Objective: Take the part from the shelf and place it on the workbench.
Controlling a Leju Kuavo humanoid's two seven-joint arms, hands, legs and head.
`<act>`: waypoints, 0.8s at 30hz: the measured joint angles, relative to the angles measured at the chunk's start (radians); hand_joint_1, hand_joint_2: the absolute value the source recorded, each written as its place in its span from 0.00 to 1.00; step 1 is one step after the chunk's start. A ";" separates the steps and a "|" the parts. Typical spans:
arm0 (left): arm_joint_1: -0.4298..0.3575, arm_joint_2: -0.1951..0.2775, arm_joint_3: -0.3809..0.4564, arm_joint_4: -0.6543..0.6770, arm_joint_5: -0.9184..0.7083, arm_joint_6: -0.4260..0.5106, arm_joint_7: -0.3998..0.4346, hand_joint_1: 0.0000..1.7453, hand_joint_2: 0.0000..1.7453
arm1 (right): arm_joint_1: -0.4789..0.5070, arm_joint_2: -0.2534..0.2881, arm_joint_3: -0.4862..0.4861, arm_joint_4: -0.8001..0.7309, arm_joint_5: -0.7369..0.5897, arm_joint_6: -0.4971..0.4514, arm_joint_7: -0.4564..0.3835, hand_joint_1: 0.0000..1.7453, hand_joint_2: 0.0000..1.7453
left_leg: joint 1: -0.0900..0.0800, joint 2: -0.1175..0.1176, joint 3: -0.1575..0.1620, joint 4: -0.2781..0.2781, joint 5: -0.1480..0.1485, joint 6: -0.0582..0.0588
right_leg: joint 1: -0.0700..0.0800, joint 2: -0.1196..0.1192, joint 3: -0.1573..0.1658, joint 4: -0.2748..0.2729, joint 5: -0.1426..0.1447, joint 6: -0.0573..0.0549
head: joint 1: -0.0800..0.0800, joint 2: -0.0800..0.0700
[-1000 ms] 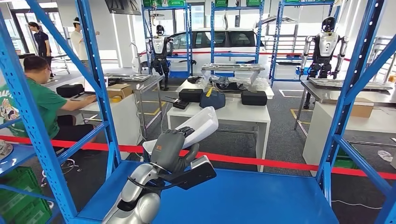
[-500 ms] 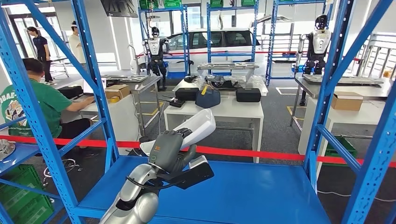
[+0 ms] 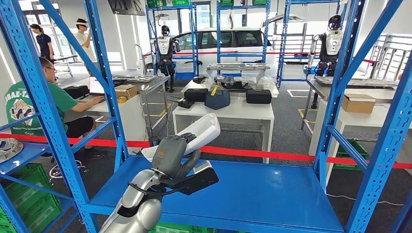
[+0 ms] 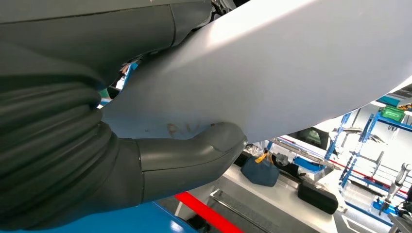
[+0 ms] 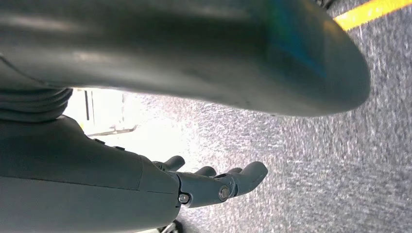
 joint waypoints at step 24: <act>-0.004 0.007 -0.001 0.041 0.005 0.000 -0.006 1.00 1.00 | 0.001 0.004 0.002 0.000 0.001 -0.052 0.003 0.00 0.00 | 0.017 0.001 -0.074 0.150 -0.020 -0.019 | 0.007 0.000 -0.004 0.031 -0.041 -0.034 | 0.001 0.000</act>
